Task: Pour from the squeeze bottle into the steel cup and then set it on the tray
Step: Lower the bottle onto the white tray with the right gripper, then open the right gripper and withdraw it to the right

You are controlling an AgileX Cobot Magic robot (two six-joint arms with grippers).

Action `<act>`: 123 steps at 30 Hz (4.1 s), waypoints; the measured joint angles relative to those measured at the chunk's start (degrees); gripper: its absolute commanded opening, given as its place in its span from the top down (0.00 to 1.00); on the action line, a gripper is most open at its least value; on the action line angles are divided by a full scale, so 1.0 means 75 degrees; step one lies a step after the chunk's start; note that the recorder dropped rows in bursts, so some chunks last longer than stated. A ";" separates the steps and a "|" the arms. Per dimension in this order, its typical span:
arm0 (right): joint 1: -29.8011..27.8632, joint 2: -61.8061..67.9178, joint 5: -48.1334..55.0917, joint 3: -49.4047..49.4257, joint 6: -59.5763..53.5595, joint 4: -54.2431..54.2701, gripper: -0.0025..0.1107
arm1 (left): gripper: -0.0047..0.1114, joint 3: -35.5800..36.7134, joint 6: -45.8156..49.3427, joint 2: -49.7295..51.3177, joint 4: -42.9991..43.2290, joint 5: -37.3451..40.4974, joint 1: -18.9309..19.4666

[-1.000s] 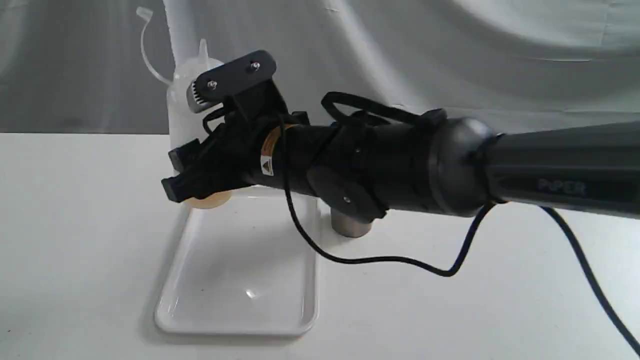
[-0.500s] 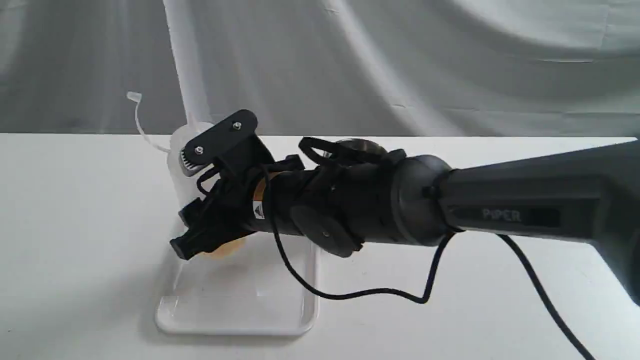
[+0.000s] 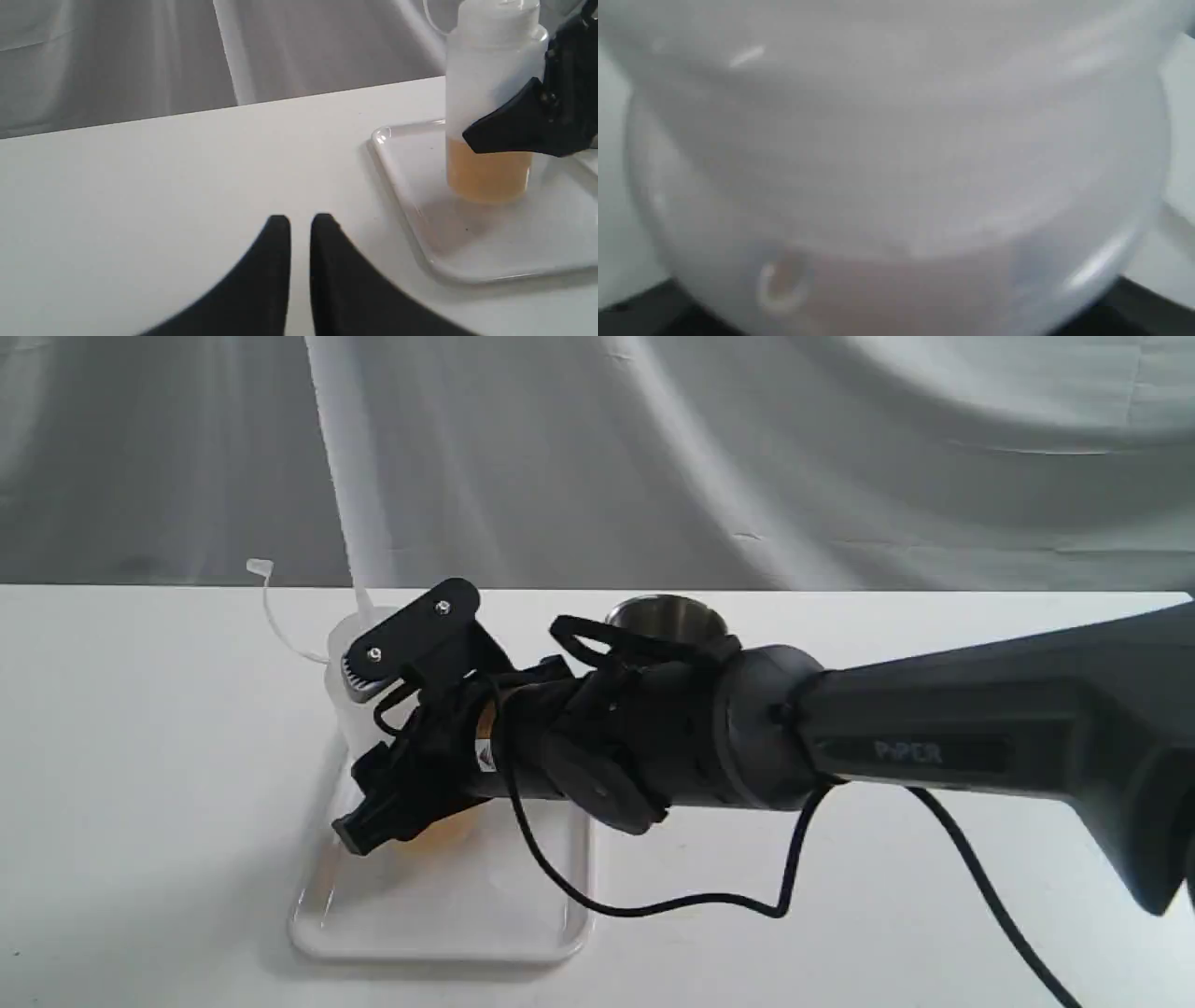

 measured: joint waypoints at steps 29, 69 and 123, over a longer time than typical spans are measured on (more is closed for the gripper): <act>-0.0148 0.0016 0.0439 0.0000 0.0000 0.0592 0.47 | 0.89 0.0000 0.0000 0.0000 0.0000 0.0000 0.0000; -0.0148 0.0016 0.0727 0.0000 -0.0030 0.0883 0.35 | 0.89 0.0000 0.0000 0.0000 0.0000 0.0000 0.0000; -0.0150 -0.7531 -0.3240 0.7021 0.0107 0.0785 0.86 | 0.89 0.0000 0.0000 0.0000 0.0000 0.0000 0.0000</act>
